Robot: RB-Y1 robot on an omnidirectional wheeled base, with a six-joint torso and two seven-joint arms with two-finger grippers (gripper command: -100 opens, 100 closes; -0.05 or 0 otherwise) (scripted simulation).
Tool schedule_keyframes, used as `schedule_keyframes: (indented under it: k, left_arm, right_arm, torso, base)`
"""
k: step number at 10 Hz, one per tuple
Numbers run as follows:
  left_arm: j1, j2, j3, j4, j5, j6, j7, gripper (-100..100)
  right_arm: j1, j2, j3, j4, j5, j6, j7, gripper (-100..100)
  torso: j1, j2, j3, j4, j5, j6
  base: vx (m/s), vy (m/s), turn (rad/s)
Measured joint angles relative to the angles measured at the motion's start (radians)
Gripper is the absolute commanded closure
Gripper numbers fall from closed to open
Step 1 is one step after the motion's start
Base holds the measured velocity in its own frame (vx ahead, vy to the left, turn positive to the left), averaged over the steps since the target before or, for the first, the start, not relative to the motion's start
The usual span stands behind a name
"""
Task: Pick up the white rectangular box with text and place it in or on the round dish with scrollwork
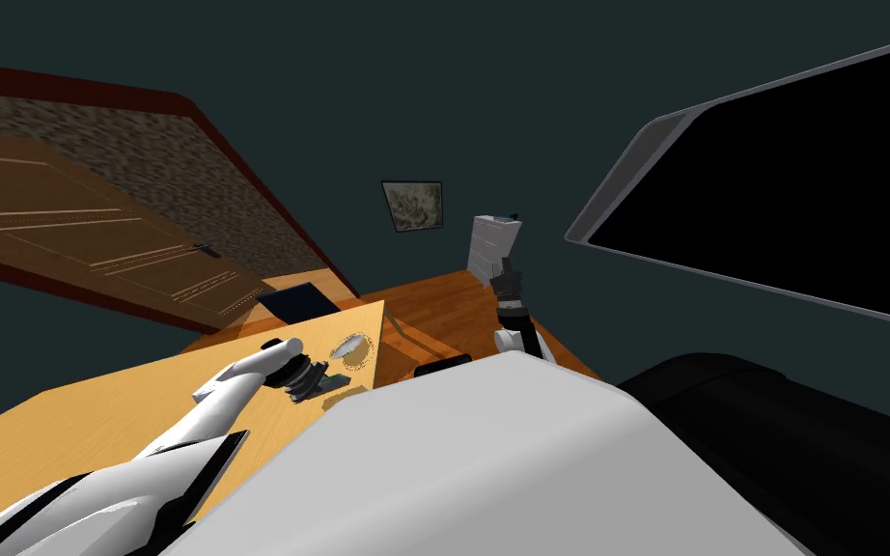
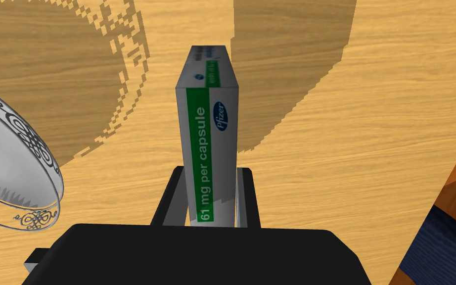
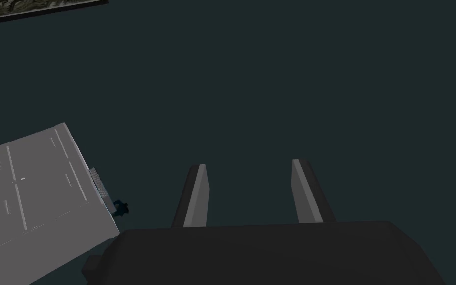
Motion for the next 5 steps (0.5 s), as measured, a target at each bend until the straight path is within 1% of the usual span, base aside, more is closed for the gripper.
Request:
schedule_keyframes:
  k: [2,3,4,5]
  left_arm:
    - [0.017,0.033,0.009,-0.020,0.015,0.041,-0.005,100]
    - [0.023,0.046,0.011,-0.026,0.020,0.057,-0.007,100]
    - [0.027,0.063,0.014,-0.040,0.027,0.075,-0.005,100]
    - [0.012,0.078,0.010,-0.053,0.026,0.092,0.006,100]
  right_arm:
    - [0.000,0.000,0.000,0.000,0.000,0.000,0.000,0]
    - [0.000,0.000,0.000,0.000,0.000,0.000,0.000,0]
    - [0.000,0.000,0.000,0.000,0.000,0.000,0.000,0]
    - [0.000,0.000,0.000,0.000,0.000,0.000,0.000,0]
  torso:
    - [0.000,-0.001,0.000,0.000,0.000,0.001]
    - [0.000,-0.002,-0.001,0.000,0.000,0.001]
    - [0.000,-0.003,-0.002,0.000,-0.001,0.000]
    - [0.000,-0.006,-0.003,-0.001,-0.002,0.000]
  base:
    - [0.055,-0.026,-0.080]
    - [0.076,-0.014,-0.026]
    - [0.125,-0.014,0.096]
    - [0.156,-0.038,0.140]
